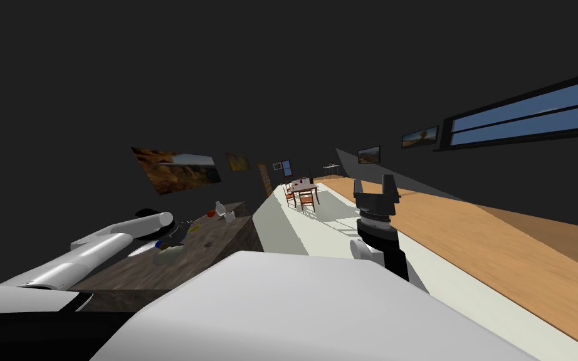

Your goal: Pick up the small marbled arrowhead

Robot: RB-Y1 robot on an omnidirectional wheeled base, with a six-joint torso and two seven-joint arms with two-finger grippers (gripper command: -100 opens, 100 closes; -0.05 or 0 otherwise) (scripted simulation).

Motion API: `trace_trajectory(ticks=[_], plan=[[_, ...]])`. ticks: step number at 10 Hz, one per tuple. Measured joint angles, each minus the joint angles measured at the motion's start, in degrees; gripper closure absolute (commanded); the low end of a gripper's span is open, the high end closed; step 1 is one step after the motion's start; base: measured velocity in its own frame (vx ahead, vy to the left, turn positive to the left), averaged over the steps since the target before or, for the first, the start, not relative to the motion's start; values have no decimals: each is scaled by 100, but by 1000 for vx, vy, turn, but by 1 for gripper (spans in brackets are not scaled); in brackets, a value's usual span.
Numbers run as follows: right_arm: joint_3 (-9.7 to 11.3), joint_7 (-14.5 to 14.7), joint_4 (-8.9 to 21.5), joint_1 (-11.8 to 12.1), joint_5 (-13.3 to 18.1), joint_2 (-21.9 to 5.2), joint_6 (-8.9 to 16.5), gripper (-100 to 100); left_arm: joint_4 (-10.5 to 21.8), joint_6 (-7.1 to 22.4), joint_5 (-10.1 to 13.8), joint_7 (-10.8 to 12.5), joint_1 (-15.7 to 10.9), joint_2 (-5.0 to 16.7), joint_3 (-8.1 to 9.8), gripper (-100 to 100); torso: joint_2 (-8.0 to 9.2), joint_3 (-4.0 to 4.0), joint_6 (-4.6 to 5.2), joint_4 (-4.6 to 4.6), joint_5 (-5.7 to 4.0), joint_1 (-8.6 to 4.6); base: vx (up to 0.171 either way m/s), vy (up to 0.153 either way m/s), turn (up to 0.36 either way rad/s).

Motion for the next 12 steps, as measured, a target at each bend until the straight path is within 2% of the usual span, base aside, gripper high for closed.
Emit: trace_trajectory(ticks=[1, 2, 3, 6, 7, 9, 10, 11, 12], plan=[[0, 0, 0, 0, 0, 0, 0, 0, 1, -1, 1, -3, -1, 1, 0, -100, 11, 7, 0, 3, -1, -2, 10, -10, 362], [0, 0, -1, 1, 0, 1, 0, 0, 37, -55, 50, -81, -107, 41, 13, -100, 8, 6, -11, 3, -12, -27, 10, -31, 216], [1, 0, 0, 0, 0, 1, 0, 0, -118, -89, 77, -34, -14, 116, 63, -100, 12, 7, -1, 3, -10, -30, 5, -24, -17], [1, 0, 0, 0, 0, 1, 0, 0, -700, -160, 172, 155, 148, 317, 199, -100, 11, 7, 2, 3, -9, -29, 9, -23, 278], [0, 0, 0, 1, 0, 1, 0, 0, -691, -201, 221, 85, -11, 371, 188, -100, 6, 5, -5, 3, -13, -35, 11, -32, 179], [1, 0, 0, -1, 0, 0, 0, 0, -1047, -270, 222, 240, 151, 458, 260, -100, 14, 8, 4, 3, -3, -15, 3, -12, -18], [0, 0, 0, -1, 0, 0, 0, 0, -1103, -278, 223, 230, 108, 443, 244, -100, 16, 9, 4, 3, 0, -5, 1, -3, 350], [0, 0, 0, 1, 0, 0, 0, 0, -1380, -313, 217, 374, 199, 552, 298, -100, 10, 7, -8, 4, -11, -25, 7, -25, 205], [1, 0, 0, -1, 0, 0, 0, 0, -1495, -314, 248, 398, 106, 600, 292, -100, 9, 6, 4, 2, -7, -27, 8, -31, 330]])
